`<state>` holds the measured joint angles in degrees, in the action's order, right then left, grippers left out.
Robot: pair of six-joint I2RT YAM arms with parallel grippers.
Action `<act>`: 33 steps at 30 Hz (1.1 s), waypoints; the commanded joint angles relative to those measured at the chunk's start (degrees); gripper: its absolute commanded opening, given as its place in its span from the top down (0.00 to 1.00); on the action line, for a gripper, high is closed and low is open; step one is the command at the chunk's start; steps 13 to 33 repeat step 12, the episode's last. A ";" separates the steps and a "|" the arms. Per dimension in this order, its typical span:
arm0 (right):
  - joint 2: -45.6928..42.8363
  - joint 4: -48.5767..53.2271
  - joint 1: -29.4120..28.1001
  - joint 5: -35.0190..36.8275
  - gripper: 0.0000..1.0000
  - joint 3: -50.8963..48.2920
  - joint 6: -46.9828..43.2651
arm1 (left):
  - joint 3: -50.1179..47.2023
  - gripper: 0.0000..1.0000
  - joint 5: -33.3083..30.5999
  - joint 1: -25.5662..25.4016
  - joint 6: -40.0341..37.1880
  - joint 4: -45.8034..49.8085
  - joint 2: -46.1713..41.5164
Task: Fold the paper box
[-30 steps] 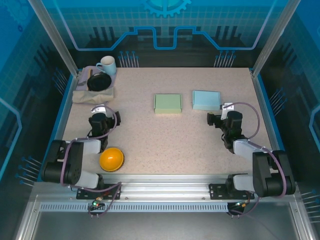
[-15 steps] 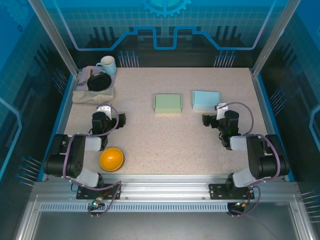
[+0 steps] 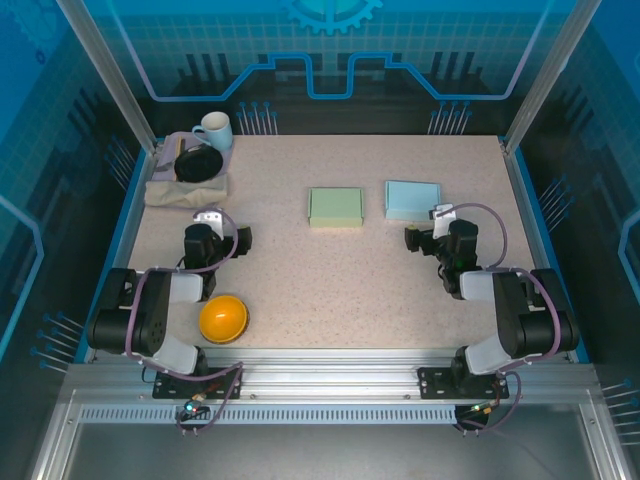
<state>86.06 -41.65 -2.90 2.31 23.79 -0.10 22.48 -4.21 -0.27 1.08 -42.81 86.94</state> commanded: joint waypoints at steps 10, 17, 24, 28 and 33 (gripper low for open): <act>0.16 -1.46 -0.09 -0.55 0.00 0.91 -0.66 | 1.77 0.01 0.69 -0.14 -1.08 -1.35 0.00; 0.12 -1.50 -0.14 -0.55 0.00 0.90 -0.64 | 1.63 0.01 0.74 -0.11 -1.07 -1.51 -0.05; 0.12 -1.50 -0.14 -0.55 0.00 0.90 -0.64 | 1.63 0.01 0.74 -0.11 -1.07 -1.51 -0.05; 0.12 -1.50 -0.14 -0.55 0.00 0.90 -0.64 | 1.63 0.01 0.74 -0.11 -1.07 -1.51 -0.05; 0.12 -1.50 -0.14 -0.55 0.00 0.90 -0.64 | 1.63 0.01 0.74 -0.11 -1.07 -1.51 -0.05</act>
